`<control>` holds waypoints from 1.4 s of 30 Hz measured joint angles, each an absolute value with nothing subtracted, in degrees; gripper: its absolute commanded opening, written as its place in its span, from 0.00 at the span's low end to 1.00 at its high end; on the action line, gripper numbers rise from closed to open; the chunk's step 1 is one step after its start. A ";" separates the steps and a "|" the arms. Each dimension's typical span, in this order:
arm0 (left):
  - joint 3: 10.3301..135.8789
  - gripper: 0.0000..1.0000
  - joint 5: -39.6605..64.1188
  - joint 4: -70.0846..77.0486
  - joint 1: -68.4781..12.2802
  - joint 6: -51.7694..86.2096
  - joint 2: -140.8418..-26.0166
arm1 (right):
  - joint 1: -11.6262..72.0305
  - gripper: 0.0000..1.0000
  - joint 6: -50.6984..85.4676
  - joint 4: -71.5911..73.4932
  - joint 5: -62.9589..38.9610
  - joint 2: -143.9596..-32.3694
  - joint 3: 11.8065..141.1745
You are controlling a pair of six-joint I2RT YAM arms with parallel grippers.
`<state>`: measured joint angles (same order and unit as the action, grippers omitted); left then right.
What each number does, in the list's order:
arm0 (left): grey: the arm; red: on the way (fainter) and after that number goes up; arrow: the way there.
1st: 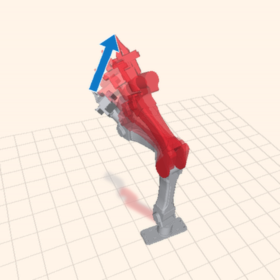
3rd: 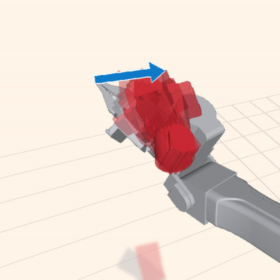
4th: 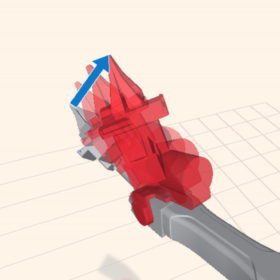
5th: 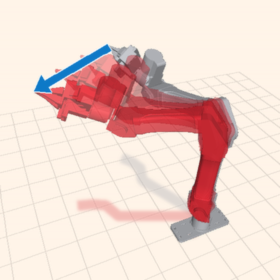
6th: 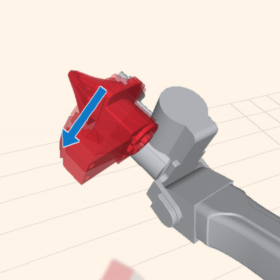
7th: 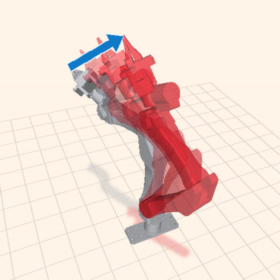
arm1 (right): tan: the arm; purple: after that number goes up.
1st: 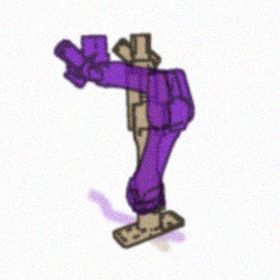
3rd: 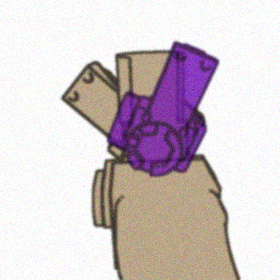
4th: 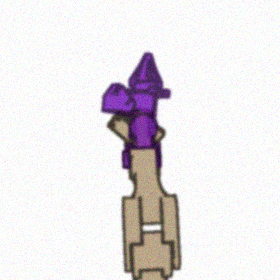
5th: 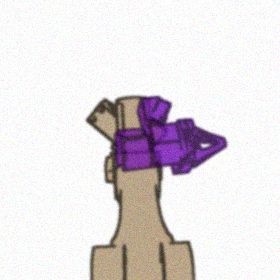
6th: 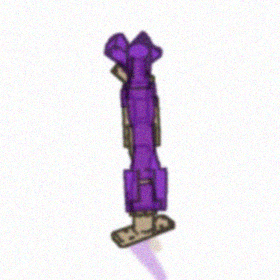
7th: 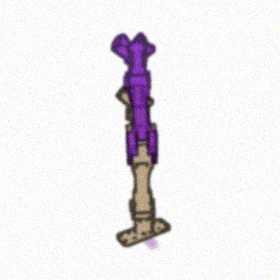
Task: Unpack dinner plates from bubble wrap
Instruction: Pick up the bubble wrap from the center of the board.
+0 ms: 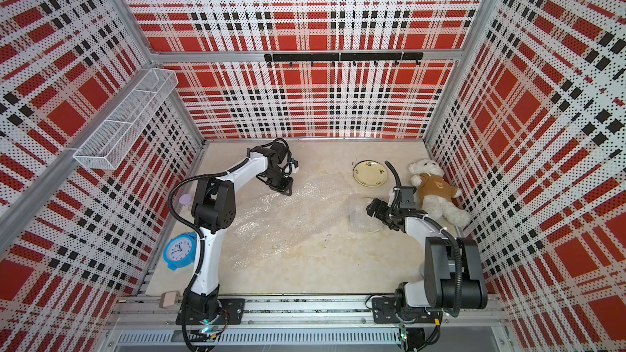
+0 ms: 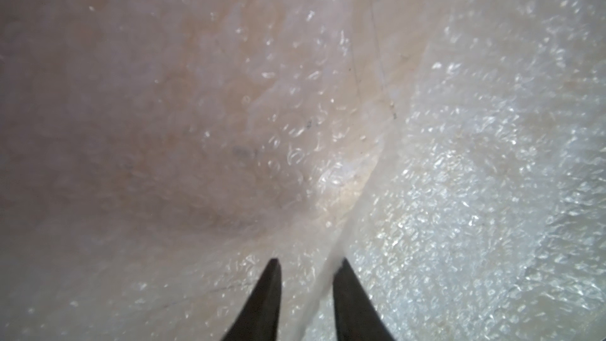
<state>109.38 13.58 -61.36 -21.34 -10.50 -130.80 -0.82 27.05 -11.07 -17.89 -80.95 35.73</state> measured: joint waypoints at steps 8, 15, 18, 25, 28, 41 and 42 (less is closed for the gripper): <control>109.25 0.00 13.04 -61.52 -21.69 -10.28 -130.76 | -0.82 0.93 27.05 -10.26 -17.98 -81.08 35.14; 109.23 0.00 11.79 -63.09 -21.69 -9.04 -128.77 | -0.82 0.93 27.05 -10.00 -18.02 -81.08 35.11; 109.36 0.00 11.29 -64.38 -21.67 -8.78 -126.96 | -0.82 0.93 27.09 -9.98 -18.17 -81.08 35.11; 112.16 0.00 11.46 -66.98 -20.53 -7.73 -125.23 | -0.82 0.93 27.51 -9.93 -18.59 -81.08 35.11; 113.67 0.00 11.88 -67.85 -19.00 -7.22 -124.55 | -0.82 0.93 27.57 -9.91 -18.63 -81.08 35.09; 122.02 0.00 14.74 -72.93 -10.92 -5.39 -123.04 | -0.82 0.93 27.90 -8.88 -19.27 -81.67 34.76; 122.32 0.00 14.81 -73.19 -10.52 -5.37 -123.04 | -0.82 0.93 27.90 -8.88 -19.27 -81.67 34.76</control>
<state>122.32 14.81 -73.19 -10.52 -5.37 -123.04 -0.82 27.90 -8.88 -19.27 -81.67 34.76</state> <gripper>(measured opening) 0.047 0.928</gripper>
